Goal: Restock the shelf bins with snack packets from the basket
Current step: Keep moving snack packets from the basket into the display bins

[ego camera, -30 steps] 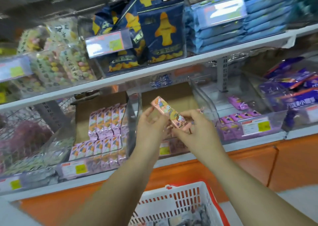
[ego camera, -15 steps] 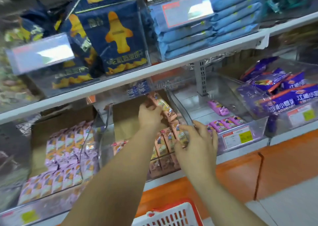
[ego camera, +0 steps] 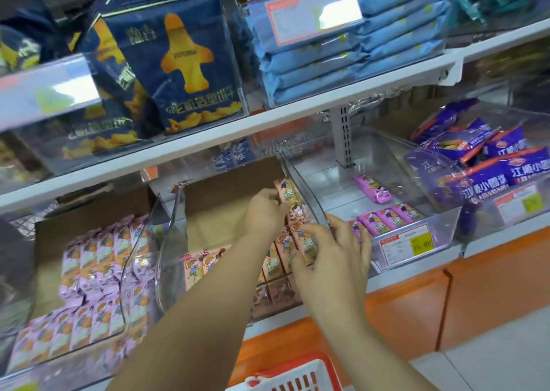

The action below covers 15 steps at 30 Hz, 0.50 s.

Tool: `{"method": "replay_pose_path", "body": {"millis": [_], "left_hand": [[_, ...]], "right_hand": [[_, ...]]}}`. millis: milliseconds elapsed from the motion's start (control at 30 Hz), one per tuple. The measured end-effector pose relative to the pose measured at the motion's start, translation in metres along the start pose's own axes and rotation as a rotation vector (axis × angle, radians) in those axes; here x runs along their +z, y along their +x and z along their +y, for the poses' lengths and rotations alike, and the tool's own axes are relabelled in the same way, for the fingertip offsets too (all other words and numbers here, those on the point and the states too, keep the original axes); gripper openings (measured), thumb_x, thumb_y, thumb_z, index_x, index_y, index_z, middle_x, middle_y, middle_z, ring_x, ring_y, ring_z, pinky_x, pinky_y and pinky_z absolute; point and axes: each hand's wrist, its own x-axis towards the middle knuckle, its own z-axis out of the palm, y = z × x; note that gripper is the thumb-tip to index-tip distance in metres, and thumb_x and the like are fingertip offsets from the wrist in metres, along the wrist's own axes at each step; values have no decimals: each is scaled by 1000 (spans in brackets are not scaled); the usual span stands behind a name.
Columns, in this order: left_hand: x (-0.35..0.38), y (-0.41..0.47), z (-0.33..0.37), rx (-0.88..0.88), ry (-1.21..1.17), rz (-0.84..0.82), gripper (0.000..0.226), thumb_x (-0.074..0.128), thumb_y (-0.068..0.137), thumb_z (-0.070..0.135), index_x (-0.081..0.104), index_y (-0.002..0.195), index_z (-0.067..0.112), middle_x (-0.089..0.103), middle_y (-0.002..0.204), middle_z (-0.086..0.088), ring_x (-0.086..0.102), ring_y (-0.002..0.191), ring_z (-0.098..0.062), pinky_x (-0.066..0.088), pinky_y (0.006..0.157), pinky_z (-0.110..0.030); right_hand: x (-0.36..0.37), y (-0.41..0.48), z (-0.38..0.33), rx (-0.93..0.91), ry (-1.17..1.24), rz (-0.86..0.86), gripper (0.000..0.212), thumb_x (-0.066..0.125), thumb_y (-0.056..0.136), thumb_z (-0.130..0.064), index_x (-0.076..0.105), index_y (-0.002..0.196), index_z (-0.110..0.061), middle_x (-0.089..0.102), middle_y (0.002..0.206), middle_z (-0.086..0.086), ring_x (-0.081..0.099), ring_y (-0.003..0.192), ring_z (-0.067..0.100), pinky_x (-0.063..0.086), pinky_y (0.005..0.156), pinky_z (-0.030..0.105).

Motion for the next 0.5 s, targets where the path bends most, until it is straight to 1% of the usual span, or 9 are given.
{"method": "replay_pose_path", "body": {"millis": [33,100,200,300,367,400,467,500], "left_hand": [[-1,-1,1,31,80,7,32,60,93,22,55,123,12,63,100,-1,59,90,-20,51,85,-33],[-5,-2,3,55,167,7,33,59,93,24,56,124,13,66,109,-4,61,97,-22,50,87,-34],[-14,-10,6,65,172,-37,39,58,94,25,53,131,15,64,117,-5,61,102,-24,51,89,-37],[-26,-25,3,144,215,-16,47,57,94,27,46,139,17,62,123,-4,59,110,-22,47,91,-30],[-37,-40,-3,237,201,28,44,58,93,21,49,136,17,64,119,-2,60,106,-18,47,91,-29],[-43,-51,-7,281,163,46,40,57,93,17,52,133,17,65,115,-1,61,101,-15,48,91,-29],[-57,-81,-21,352,67,90,33,55,93,9,58,124,16,65,106,6,60,90,-5,47,88,-23],[-66,-98,-32,377,37,122,29,54,92,6,60,119,18,64,100,13,59,85,1,47,83,-17]], "right_hand": [[0,0,0,0,1,-3,36,77,69,-27,69,104,-29,57,122,5,53,119,24,1,114,38],[-2,-1,-2,-1,-3,-11,35,75,72,-27,68,106,-29,55,126,6,50,123,24,0,116,39],[-5,-5,-5,-5,5,-15,35,73,75,-24,67,109,-27,50,134,8,43,130,25,-1,117,41],[-8,-11,-10,-87,23,38,32,76,73,-23,67,103,-28,50,134,7,42,129,25,5,116,45],[-10,-18,-17,-186,43,86,26,73,72,-21,66,97,-29,52,130,3,43,127,23,13,114,46],[-11,-23,-22,-235,69,89,23,69,73,-21,66,95,-28,54,127,1,45,123,22,20,111,44],[-13,-35,-30,-333,175,27,18,60,74,-18,65,90,-23,59,114,0,53,110,23,36,98,37],[-11,-42,-33,-377,244,-51,16,55,76,-18,65,88,-20,61,105,-1,57,101,22,41,89,34]]}}
